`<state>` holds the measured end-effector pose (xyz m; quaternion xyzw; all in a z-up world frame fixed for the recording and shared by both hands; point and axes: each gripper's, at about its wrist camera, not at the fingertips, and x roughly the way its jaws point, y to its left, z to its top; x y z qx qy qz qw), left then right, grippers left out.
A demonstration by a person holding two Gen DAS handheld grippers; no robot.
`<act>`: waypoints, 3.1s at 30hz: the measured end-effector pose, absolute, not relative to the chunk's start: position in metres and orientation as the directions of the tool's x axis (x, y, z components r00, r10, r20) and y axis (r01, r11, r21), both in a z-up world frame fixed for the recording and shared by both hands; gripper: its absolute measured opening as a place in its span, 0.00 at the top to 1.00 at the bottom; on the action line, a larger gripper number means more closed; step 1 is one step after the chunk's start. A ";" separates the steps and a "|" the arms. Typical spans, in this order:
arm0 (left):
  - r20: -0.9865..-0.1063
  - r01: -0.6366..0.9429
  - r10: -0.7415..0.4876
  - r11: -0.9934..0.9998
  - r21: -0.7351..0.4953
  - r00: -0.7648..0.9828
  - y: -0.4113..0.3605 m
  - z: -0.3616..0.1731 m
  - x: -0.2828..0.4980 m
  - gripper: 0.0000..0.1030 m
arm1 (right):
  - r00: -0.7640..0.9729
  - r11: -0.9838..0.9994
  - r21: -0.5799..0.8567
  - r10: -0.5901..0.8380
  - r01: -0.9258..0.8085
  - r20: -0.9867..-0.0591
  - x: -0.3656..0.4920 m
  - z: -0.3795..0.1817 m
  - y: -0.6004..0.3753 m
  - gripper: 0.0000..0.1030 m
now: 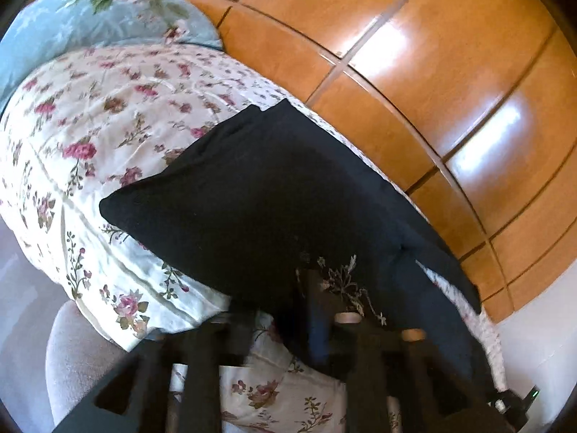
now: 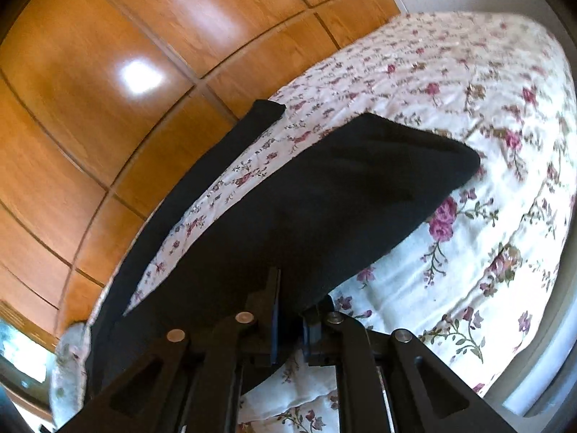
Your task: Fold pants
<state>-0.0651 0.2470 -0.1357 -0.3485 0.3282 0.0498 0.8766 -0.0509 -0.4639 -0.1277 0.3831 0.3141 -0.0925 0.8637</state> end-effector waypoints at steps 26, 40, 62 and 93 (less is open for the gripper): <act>-0.647 -0.569 0.159 0.656 -0.496 0.746 0.312 -0.118 -0.098 0.60 | 0.709 0.634 0.417 -0.313 0.651 -0.632 -0.064 -0.091 -0.511 0.67; -0.590 -0.216 -0.070 0.890 -0.401 0.804 0.214 -0.083 -0.020 0.59 | 0.812 0.953 0.253 0.010 0.170 -0.584 0.038 -0.063 -0.348 0.57; -0.697 -0.164 -0.220 0.883 -0.440 0.682 0.199 -0.103 0.059 0.43 | 0.672 0.984 0.146 0.177 -0.103 -0.719 0.141 -0.139 -0.223 0.57; -0.775 -0.282 0.062 0.947 -0.153 0.629 0.314 -0.148 0.319 0.36 | 0.685 0.965 0.245 0.242 -0.096 -0.687 0.142 -0.150 -0.236 0.54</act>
